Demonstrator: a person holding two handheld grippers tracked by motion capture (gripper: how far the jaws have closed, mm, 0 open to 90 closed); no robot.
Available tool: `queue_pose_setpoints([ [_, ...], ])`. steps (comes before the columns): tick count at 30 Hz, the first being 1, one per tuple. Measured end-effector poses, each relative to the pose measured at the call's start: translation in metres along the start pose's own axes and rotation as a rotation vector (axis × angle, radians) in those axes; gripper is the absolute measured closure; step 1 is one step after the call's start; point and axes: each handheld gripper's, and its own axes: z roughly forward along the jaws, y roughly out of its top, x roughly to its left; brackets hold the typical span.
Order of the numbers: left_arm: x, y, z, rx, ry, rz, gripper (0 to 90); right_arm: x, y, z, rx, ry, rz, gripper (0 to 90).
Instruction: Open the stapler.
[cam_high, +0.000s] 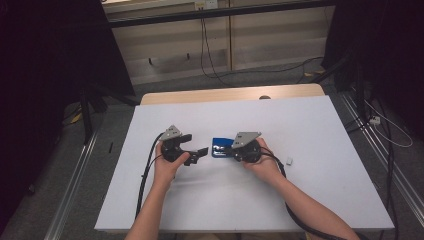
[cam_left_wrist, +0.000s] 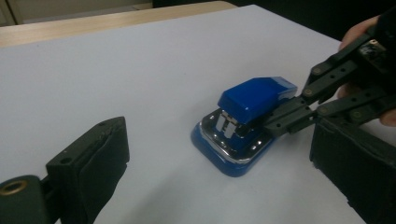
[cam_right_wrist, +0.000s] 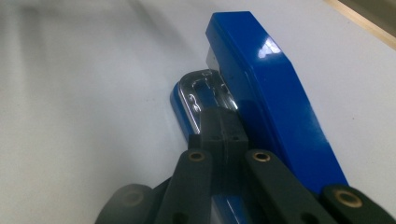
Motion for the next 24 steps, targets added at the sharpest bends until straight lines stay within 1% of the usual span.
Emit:
queue_pose_setpoints([
  [1,0.0,0.002,0.002,0.007,-0.009,0.001,5.2,0.0,0.0,0.0,0.0,-0.002,-0.005,90.0],
  [2,-0.001,0.003,0.004,0.012,-0.026,0.007,5.2,0.001,0.0,0.0,-0.001,-0.008,-0.009,90.0],
  [5,-0.001,0.005,0.011,0.037,-0.028,0.022,5.5,0.001,0.0,0.0,-0.001,-0.008,-0.011,90.0],
  [7,-0.001,0.004,0.015,0.054,-0.038,0.027,8.7,0.001,0.0,0.0,-0.002,-0.01,-0.014,90.0],
  [8,-0.001,0.004,0.018,0.054,-0.043,0.029,10.5,0.001,0.0,0.0,-0.001,-0.01,-0.014,90.0],
  [11,0.0,0.004,0.023,0.065,-0.043,0.047,15.0,0.001,0.0,0.0,-0.001,-0.011,-0.015,90.0],
  [14,-0.001,0.004,0.027,0.088,-0.055,0.062,18.7,0.002,0.0,0.0,-0.001,-0.013,-0.017,90.0],
  [15,-0.001,0.004,0.028,0.093,-0.051,0.071,19.3,0.002,0.0,0.0,-0.001,-0.013,-0.017,90.0],
  [16,-0.001,0.004,0.029,0.098,-0.055,0.076,20.1,0.002,0.0,0.0,-0.001,-0.013,-0.016,90.0],
  [17,-0.001,0.005,0.03,0.1,-0.063,0.092,21.9,0.001,0.0,0.0,-0.001,-0.013,-0.017,90.0],
  [19,-0.002,0.006,0.032,0.108,-0.067,0.107,24.4,0.001,0.0,0.0,-0.001,-0.012,-0.015,90.0],
  [21,-0.003,0.007,0.034,0.118,-0.077,0.123,30.2,0.001,0.0,0.0,-0.001,-0.011,-0.014,90.0],
  [24,-0.003,0.007,0.037,0.128,-0.088,0.128,35.9,0.001,0.0,0.0,-0.002,-0.011,-0.015,90.0],
])
